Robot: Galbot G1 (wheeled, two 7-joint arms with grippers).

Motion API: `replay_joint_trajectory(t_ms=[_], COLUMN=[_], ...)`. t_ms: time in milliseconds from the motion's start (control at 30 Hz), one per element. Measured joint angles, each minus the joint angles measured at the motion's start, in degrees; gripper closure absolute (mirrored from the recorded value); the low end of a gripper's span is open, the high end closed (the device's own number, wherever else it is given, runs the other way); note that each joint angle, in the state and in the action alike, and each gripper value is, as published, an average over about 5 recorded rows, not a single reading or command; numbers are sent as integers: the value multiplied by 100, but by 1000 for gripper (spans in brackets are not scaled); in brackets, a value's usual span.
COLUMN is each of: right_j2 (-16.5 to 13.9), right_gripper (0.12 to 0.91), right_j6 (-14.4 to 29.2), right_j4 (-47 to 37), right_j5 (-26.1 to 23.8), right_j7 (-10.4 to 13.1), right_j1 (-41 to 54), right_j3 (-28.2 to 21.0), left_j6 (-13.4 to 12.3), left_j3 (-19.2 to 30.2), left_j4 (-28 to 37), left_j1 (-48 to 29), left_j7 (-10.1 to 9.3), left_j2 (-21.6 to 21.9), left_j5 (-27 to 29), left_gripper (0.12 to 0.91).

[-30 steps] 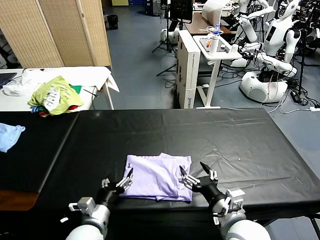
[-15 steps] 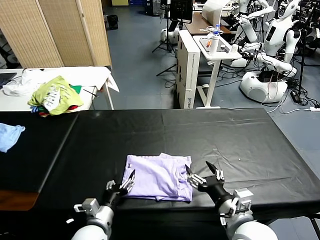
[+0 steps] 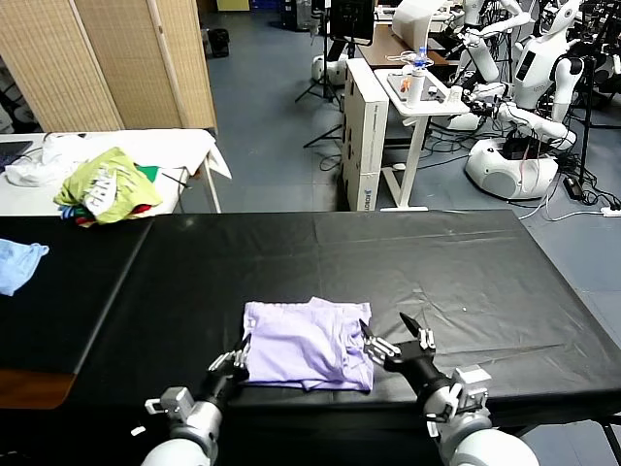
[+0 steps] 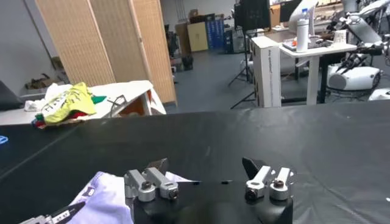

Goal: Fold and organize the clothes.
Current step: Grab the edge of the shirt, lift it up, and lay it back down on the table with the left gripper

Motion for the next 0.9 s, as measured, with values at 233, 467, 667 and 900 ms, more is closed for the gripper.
replay_joint_trajectory(t_ms=[233,467,667,900], right_j2=[22,36,108,162], right_gripper=[118,118,118,118], right_j6=[-5,-10,-7,10], right_j4=[-150,-346,-499,-645], right_j5=[-66,-88,-120,-157], right_j7=[6,-2,-3,-4], right_j1=[37,198,337,423], right_j3=[88,-18,-165,-310], left_j6=[1,-75,-168,-132], left_j3=[-298,-943,-1968,-3100], left_j4=[-351,-768,-934,-1176], left_j1=[149,429,989,1666], left_j7=[-44,-12,-11,-103], left_j2=[460,1409,2268,2822], left_j5=[792,854,362,140], left_gripper=[859,860,860,860])
